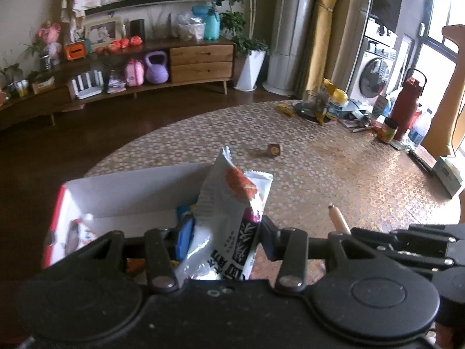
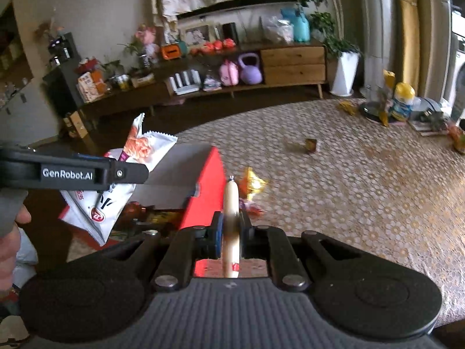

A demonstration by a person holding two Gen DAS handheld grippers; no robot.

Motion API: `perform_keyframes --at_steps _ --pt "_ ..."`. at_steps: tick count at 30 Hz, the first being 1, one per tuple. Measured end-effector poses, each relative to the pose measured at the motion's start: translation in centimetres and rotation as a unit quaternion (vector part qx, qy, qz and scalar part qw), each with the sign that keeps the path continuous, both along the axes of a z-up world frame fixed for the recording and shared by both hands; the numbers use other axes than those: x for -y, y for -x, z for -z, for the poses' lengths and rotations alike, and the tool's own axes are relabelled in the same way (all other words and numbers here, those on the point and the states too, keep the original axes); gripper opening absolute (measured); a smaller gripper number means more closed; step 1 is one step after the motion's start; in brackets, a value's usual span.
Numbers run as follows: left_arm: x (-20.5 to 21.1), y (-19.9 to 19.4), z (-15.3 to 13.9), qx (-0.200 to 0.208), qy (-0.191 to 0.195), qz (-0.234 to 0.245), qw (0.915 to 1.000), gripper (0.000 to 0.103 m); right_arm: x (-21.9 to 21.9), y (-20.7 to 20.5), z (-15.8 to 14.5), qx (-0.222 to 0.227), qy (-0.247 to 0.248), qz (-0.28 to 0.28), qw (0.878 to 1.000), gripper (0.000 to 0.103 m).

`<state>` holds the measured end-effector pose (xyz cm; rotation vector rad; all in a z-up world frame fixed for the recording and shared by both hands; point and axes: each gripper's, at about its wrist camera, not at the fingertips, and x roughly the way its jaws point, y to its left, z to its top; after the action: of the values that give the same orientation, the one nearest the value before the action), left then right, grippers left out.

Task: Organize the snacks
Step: 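Carry the white wrapper and sausage stick over the shoebox with both tools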

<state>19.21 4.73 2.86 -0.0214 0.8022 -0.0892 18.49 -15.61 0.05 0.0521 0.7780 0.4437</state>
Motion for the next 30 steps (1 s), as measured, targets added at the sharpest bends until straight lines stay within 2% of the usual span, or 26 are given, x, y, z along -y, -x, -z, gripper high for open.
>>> perform_keyframes --at_steps 7,13,21,30 --pt "-3.6 2.3 -0.7 0.009 -0.001 -0.022 0.9997 0.045 -3.8 1.2 -1.4 0.013 -0.002 -0.031 0.999 0.011" --pt "-7.0 2.9 -0.7 0.007 -0.004 -0.049 0.9988 0.045 -7.3 1.2 -1.5 0.011 -0.002 -0.052 0.999 0.011" --pt "-11.1 2.5 0.6 -0.004 -0.012 -0.084 0.9964 0.045 -11.7 -0.2 -0.2 0.001 0.006 -0.074 0.997 0.011" --pt "-14.3 0.4 2.9 -0.025 -0.027 -0.113 0.9929 0.045 -15.0 -2.8 1.9 -0.008 0.022 -0.080 0.997 0.011"
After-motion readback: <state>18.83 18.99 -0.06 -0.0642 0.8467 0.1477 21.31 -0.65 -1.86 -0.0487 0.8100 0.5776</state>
